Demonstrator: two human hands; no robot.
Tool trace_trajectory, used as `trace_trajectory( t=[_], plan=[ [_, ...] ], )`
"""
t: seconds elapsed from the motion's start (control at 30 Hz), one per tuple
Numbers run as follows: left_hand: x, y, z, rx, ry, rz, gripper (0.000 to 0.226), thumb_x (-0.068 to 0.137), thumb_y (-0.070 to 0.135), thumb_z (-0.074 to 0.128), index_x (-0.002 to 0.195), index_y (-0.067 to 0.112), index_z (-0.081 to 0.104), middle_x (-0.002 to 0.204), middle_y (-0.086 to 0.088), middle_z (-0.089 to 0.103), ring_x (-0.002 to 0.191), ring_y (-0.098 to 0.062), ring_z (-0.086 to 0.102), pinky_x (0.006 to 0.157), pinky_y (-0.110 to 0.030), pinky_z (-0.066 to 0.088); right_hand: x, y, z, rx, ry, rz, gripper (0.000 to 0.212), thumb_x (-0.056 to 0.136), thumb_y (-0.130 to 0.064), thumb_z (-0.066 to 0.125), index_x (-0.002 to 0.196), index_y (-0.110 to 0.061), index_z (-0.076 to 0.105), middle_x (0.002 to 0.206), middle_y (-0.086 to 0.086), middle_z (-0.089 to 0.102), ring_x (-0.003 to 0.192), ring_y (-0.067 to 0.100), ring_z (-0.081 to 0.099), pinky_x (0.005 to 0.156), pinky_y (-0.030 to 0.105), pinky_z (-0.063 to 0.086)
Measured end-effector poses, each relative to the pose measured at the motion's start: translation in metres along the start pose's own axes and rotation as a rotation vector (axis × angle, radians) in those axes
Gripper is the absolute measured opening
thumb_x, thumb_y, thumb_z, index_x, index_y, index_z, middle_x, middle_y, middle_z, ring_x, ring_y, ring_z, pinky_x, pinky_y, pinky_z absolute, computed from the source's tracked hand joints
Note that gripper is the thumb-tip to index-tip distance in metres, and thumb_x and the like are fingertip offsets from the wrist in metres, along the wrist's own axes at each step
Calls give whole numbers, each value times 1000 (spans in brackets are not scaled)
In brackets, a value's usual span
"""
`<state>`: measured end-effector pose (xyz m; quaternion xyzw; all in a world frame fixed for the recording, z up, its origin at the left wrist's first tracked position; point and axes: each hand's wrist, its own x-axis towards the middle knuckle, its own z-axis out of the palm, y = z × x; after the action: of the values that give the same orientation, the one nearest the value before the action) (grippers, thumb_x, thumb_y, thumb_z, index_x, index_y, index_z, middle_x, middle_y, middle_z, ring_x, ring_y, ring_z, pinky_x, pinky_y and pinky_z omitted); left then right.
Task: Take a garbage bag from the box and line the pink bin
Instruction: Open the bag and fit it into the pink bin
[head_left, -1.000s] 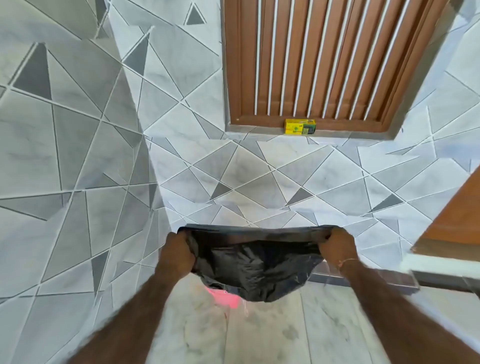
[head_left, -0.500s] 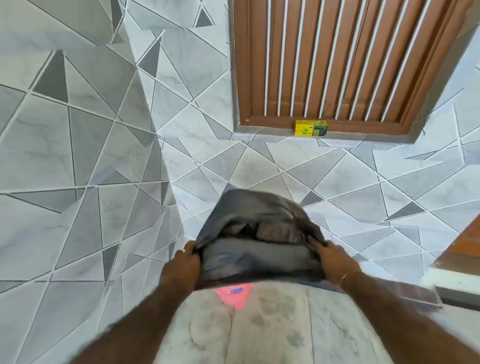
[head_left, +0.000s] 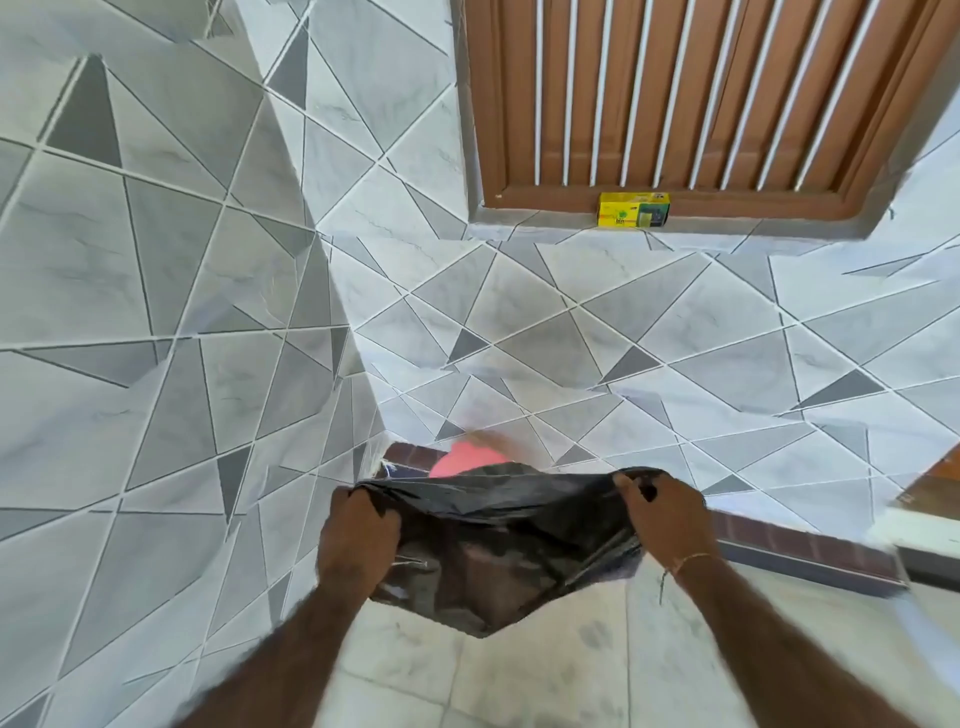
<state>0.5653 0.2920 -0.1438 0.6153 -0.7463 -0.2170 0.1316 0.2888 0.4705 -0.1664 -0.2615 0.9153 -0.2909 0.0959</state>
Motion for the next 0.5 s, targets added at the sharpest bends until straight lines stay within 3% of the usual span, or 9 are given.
trace_trajectory(
  t=[0.1,0.17,0.3,0.37,0.43,0.5],
  plan=[
    [-1,5,2,7,46,34,23,88,19,57,110,10,59,118,-11,54,95,-40,64,85,-45,51,4,-2,-4,-47,46,-11,19,86,-14,60,98,-1,66,102,21,69,100,40,62,85,39,47],
    [2,6,2,108,33,99,23,87,17,55,110,13,56,122,-8,52,93,-38,66,82,-45,54,9,2,-4,-60,66,-27,27,79,-4,56,104,-4,65,108,20,68,103,40,61,88,40,48],
    [7,12,0,337,-47,224,25,95,19,40,120,15,44,121,-8,55,101,-35,62,86,-46,51,22,9,2,-82,-4,-78,44,74,-12,56,118,-17,58,128,11,59,106,38,62,94,45,51],
    [14,3,7,346,-85,237,34,96,20,38,130,16,37,120,-11,58,102,-36,61,79,-43,47,31,15,10,-160,-58,-88,48,72,-19,60,120,-20,53,141,8,48,106,39,62,91,48,52],
    [20,-9,12,317,-97,259,36,93,17,40,129,12,42,120,-14,58,97,-39,61,68,-38,39,32,14,11,-236,-106,-82,55,71,-24,64,124,-19,49,153,6,34,106,41,62,90,49,52],
    [24,-17,18,395,-141,321,33,91,13,47,123,10,51,123,-13,54,98,-37,60,69,-37,43,32,10,15,-298,-144,-52,58,73,-24,62,129,-16,46,156,8,27,105,43,62,90,48,51]
  ],
)
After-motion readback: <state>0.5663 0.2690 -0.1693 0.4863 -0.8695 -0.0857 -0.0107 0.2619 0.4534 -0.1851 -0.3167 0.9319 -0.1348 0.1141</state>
